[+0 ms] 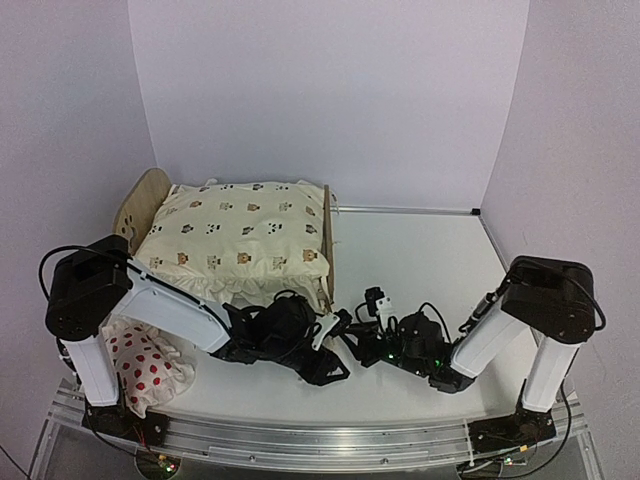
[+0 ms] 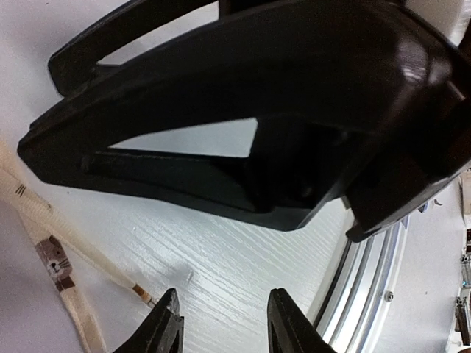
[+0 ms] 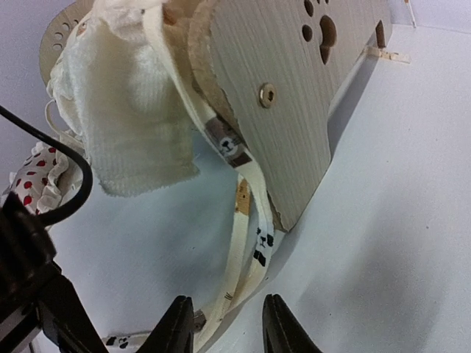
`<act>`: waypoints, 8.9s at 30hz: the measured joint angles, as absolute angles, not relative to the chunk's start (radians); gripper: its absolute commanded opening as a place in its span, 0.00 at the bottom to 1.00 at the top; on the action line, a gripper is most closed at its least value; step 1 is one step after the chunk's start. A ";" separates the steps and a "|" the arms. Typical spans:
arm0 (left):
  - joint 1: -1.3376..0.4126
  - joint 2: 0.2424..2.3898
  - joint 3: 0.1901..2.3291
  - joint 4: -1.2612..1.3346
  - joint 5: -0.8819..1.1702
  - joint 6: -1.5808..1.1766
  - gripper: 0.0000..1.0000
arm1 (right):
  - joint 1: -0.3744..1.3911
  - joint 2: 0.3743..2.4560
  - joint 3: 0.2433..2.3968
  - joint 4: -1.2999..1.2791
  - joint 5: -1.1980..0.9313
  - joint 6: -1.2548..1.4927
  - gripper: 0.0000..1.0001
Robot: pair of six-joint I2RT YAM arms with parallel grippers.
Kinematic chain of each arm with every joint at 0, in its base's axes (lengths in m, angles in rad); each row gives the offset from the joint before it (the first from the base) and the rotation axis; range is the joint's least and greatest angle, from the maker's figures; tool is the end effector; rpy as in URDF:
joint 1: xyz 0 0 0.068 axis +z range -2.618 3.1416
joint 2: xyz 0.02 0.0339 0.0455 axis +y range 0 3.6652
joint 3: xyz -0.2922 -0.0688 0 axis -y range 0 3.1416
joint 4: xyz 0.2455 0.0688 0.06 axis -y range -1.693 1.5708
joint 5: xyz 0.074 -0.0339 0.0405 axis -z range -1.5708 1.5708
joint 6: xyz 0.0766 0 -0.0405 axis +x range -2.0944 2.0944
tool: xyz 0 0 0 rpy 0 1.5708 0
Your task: Set up the pet bed
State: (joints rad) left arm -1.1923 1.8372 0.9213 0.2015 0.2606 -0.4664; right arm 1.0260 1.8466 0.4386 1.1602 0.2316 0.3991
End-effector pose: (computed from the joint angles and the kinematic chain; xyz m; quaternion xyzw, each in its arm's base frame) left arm 0.1316 -0.3844 0.1403 0.3707 0.8241 -0.3835 0.1909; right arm 0.1926 0.2839 0.1257 -0.1742 0.7675 0.3299 0.5213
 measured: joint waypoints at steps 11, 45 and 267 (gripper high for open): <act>-1.192 1.578 0.873 0.015 0.161 -0.464 0.41 | 1.026 1.646 0.505 0.743 0.180 0.394 0.56; -1.273 1.745 0.886 -0.196 -0.086 -0.419 0.15 | 1.171 1.772 0.746 0.246 0.164 0.373 0.36; -1.203 1.698 1.087 -0.146 -0.231 -0.394 0.78 | 0.832 1.687 0.898 0.255 -0.096 0.481 0.00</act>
State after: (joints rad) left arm -1.2034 1.6984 1.0868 -0.1459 -0.2313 -0.3939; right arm 0.8318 1.6867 0.8983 0.2549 -0.0960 0.4810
